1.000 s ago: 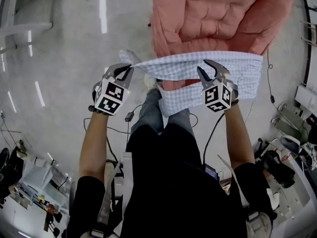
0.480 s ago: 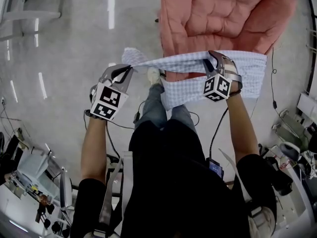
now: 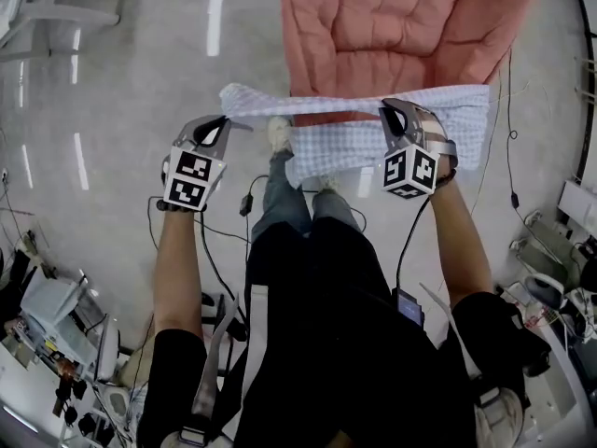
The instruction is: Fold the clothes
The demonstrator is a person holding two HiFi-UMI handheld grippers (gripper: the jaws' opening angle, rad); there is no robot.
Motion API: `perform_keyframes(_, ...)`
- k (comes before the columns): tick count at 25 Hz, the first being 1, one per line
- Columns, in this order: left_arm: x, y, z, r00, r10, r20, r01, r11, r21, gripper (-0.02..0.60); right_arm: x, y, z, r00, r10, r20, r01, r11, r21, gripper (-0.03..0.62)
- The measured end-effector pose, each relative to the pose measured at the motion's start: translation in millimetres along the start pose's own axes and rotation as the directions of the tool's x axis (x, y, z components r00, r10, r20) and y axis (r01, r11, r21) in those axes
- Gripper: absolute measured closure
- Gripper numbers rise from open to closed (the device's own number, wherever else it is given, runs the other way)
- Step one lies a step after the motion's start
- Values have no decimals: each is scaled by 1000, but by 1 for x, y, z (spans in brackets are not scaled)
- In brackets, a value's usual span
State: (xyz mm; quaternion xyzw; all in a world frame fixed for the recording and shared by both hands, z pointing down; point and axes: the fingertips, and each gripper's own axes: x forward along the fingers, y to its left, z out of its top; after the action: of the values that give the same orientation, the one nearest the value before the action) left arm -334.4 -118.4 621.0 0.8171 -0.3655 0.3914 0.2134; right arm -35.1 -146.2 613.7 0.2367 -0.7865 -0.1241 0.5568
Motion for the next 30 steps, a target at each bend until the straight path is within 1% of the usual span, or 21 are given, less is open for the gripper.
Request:
perform_keyframes(5,-3,-23,-23,998,62,-17,-63,997,-45,571,-39,34,-11,997,67,47,-67,998,10,586)
perform_keyframes(9,-7,-45,-52,996,82,-48,-85,993,-86,570,-65,59,-12,990,115,76,-115,993,3,586)
perform_keyframes(15,-18,-78,-88,991,109,-72,-118,985,-127,570,-99,85,-7,982,153,112,-152,988,-15,586)
perform_keyframes(20,-14,-101,-124,987,121,-104,-136,979,-154,569,-101,126,-20,977,196,88,-194,981,-32,586)
perform_keyframes(22,-11,-106,-143,985,125,-115,-145,974,-177,569,-98,146,-22,976,204,76,-201,979,-37,586)
perform_keyframes(27,7,-118,-195,981,126,-148,-162,951,-263,568,-86,201,-23,967,251,45,-249,968,-32,586)
perform_keyframes(30,23,-130,-212,982,102,-156,-149,932,-330,566,-79,222,-33,960,277,32,-276,960,-38,586)
